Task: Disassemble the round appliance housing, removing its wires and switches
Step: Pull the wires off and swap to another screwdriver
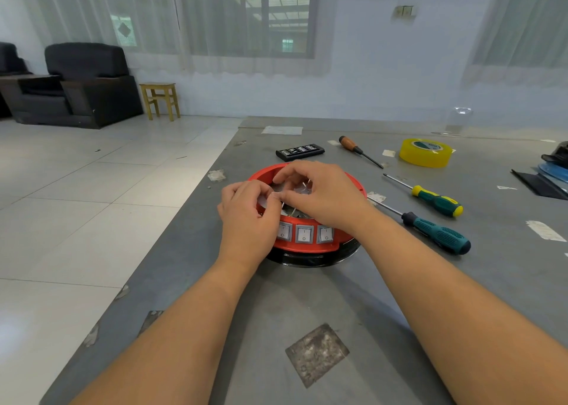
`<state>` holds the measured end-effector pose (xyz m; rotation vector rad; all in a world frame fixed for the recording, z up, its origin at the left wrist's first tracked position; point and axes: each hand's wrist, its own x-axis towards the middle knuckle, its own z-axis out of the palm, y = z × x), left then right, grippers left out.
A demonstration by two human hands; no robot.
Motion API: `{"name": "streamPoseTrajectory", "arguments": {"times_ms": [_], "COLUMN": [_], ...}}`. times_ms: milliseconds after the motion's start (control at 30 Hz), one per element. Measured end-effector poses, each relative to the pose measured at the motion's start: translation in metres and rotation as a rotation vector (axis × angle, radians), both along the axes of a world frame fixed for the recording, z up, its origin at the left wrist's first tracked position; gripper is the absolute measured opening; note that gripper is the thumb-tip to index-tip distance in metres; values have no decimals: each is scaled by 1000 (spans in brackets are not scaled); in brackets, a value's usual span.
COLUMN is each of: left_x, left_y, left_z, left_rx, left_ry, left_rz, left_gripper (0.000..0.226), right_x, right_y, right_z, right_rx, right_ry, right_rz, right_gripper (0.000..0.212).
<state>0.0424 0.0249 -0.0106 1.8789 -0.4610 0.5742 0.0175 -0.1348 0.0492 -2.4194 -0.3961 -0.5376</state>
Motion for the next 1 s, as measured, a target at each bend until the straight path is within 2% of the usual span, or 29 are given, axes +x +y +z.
{"name": "streamPoseTrajectory", "arguments": {"times_ms": [100,200,300,333,433,500,633,733,867,1000], "left_x": [-1,1,2,3,4,4,5,3,0,-3], "left_y": [2,6,7,7,7,6,5,4,3,1], "left_z": [3,3,3,3,3,2,0,1,1,2], "left_rx": [-79,-141,-181,-201,-250,-258,-255,-232,-98,13], "left_ry": [9,-9,-30,-29,-24,-28,-18,-17,-14,-27], "left_rz": [22,46,55,54,43,33,30,9,-36,-16], "left_gripper": [18,16,16,17,16,20,37,28,15,16], "right_x": [1,5,8,8,8,7,4,0,-4,-3], "right_y": [-4,-7,-7,-7,-5,-2,-3,-7,-11,-14], "right_z": [3,5,5,5,6,8,15,24,32,33], "right_rx": [259,342,299,261,139,117,210,243,426,456], "right_ry": [22,39,66,71,144,208,338,433,536,511], "right_rz": [-38,-178,-273,-296,-308,-285,-224,-228,-304,-430], "right_gripper": [28,23,9,12,38,47,35,25,15,12]}}
